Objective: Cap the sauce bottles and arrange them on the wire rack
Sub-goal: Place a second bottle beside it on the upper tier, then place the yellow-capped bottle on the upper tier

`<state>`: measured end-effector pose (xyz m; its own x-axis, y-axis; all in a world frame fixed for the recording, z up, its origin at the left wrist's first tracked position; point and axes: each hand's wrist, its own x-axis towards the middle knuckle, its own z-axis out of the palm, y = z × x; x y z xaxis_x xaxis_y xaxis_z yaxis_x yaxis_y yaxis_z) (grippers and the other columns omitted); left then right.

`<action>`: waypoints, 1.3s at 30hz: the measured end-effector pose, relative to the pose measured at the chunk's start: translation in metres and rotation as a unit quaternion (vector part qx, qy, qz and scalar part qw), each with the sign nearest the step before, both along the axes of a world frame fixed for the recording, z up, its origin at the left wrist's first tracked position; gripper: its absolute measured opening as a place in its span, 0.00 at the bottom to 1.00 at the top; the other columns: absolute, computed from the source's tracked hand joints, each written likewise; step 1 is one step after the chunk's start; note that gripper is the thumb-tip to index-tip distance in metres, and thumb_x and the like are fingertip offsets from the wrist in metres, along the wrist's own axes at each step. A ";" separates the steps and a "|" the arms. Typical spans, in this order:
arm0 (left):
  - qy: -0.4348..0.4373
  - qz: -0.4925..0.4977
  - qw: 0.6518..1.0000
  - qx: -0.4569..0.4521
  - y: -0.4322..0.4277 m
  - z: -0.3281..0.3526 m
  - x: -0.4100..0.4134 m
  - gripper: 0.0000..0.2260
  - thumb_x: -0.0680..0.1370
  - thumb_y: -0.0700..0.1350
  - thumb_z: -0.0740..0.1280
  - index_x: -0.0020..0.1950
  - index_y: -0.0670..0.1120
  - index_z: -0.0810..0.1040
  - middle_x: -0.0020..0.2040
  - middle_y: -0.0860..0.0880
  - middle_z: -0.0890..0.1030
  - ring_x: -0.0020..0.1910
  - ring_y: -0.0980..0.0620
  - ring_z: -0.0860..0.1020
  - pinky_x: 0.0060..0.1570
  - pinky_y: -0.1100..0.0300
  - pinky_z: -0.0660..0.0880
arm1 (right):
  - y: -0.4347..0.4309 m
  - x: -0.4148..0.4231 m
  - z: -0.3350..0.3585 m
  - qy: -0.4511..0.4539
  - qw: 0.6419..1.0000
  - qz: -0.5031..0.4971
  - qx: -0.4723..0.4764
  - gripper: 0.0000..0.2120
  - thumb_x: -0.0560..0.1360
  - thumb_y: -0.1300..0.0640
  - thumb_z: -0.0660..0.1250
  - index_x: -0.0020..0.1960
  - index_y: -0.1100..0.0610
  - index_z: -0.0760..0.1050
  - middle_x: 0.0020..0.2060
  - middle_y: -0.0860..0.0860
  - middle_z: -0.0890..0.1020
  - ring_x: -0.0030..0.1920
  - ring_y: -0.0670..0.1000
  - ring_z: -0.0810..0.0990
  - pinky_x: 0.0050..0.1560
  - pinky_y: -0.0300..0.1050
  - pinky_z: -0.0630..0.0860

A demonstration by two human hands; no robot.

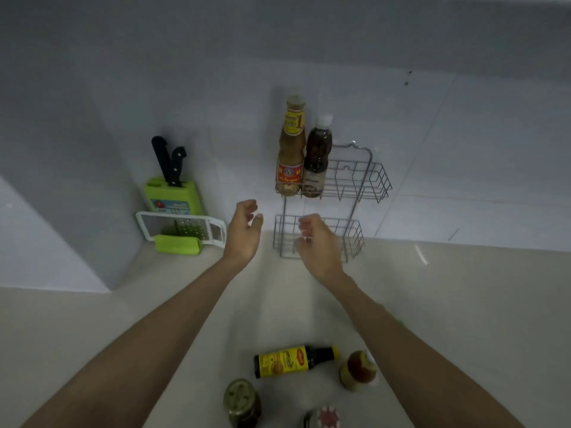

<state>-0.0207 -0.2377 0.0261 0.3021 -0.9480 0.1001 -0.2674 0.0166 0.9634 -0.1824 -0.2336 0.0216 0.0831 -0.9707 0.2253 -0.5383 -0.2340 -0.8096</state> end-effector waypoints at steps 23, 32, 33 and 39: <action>-0.068 -0.116 0.961 0.243 0.107 -0.117 0.038 0.07 0.79 0.42 0.63 0.54 0.53 0.76 0.57 0.48 0.81 0.57 0.49 0.78 0.54 0.60 0.72 | 0.061 -0.024 -0.075 0.494 0.793 0.300 0.190 0.25 0.63 0.53 0.78 0.59 0.52 0.76 0.56 0.53 0.80 0.56 0.57 0.79 0.50 0.47 0.73; -0.055 -0.118 0.960 0.246 0.097 -0.113 0.031 0.08 0.80 0.42 0.62 0.55 0.52 0.76 0.58 0.48 0.80 0.55 0.51 0.77 0.49 0.60 0.70 | 0.046 -0.021 -0.056 -0.001 0.946 0.159 0.281 0.14 0.62 0.59 0.81 0.46 0.58 0.82 0.42 0.53 0.84 0.42 0.47 0.81 0.42 0.45 0.80; -0.055 -0.114 0.962 0.241 0.095 -0.111 0.031 0.08 0.80 0.42 0.62 0.55 0.52 0.76 0.58 0.48 0.80 0.55 0.50 0.77 0.49 0.60 0.70 | 0.046 -0.022 -0.056 -0.033 0.947 0.155 0.280 0.13 0.64 0.59 0.80 0.47 0.57 0.83 0.43 0.51 0.84 0.45 0.47 0.81 0.44 0.46 0.80; -0.011 -0.067 0.983 0.173 0.066 -0.073 0.030 0.09 0.79 0.40 0.64 0.55 0.51 0.78 0.61 0.46 0.79 0.61 0.47 0.77 0.54 0.61 0.69 | 0.018 -0.044 -0.005 -0.187 0.950 0.118 0.222 0.11 0.75 0.63 0.69 0.57 0.58 0.76 0.54 0.55 0.82 0.56 0.54 0.81 0.51 0.48 0.79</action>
<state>0.0096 -0.1714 -0.0465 0.1727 -0.9577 -0.2302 -0.3063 -0.2743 0.9116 -0.2264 -0.2158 0.0169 0.3056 -0.9410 -0.1452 -0.1692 0.0964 -0.9809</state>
